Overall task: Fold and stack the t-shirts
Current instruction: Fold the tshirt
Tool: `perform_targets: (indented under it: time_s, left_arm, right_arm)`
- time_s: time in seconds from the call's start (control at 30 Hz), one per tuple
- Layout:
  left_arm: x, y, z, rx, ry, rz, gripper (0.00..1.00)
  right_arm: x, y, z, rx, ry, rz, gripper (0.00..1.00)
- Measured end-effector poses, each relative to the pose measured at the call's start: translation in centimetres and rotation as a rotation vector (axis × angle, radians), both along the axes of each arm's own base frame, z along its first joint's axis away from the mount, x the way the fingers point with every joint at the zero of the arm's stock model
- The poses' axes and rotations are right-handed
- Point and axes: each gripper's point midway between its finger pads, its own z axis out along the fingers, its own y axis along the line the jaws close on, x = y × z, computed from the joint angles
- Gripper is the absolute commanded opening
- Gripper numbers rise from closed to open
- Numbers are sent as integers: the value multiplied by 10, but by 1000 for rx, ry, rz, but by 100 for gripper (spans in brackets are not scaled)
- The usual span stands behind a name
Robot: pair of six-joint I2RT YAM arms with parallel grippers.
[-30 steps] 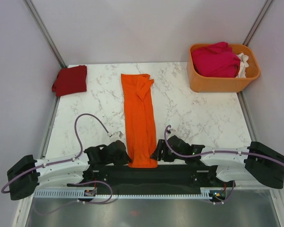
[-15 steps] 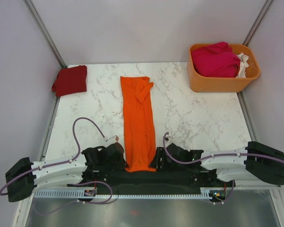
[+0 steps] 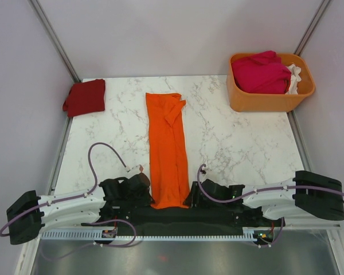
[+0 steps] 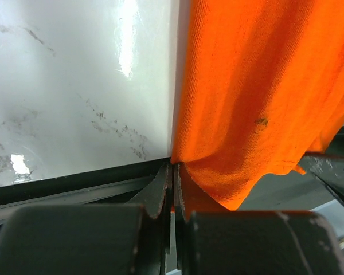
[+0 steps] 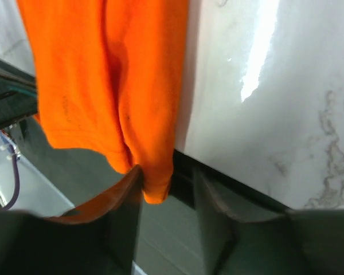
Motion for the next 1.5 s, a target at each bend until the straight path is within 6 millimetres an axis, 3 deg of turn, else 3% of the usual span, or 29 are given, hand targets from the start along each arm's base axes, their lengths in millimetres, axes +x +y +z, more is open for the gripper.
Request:
perform_targets:
  time_s: [0.03,0.07,0.13,0.3,0.43,0.53,0.7,0.83,0.97,1.13,1.4,1.5]
  left_arm:
    - [0,0,0,1,0,0,2]
    - [0,0,0,1,1,0,2]
    - [0,0,0,2,1,0,2]
    - [-2,3,1,27,15,0,2]
    - [-4,6,14,78,40,-3,2]
    - [-2,5,39,96,40,-3,2]
    - [16,-10,100,41,-44,15,2]
    - [30,-10,132,49,-120,26,2]
    - [54,-3,149,111,-182,52,2]
    - [91,6,153,221,-213,83,2]
    - [162,30,143,318,-213,119,2]
    - [186,30,141,328,-216,88,2]
  right_arm:
    - [0,-1,-3,-9,1,-2,35]
    - [0,-2,-6,-19,0,-1,15]
    - [0,-4,-11,-40,-2,4,0]
    - [0,-7,-8,-46,-6,4,0]
    - [0,-6,13,-40,-30,27,0]
    - [3,2,40,-24,-66,49,0]
    - [21,22,94,4,-164,50,0]
    - [49,24,121,-7,-234,11,0]
    - [91,9,128,-68,-280,-55,0]
    - [137,2,132,-160,-320,-80,0]
    - [202,7,133,-243,-347,-71,0]
    - [224,10,130,-264,-344,-63,0]
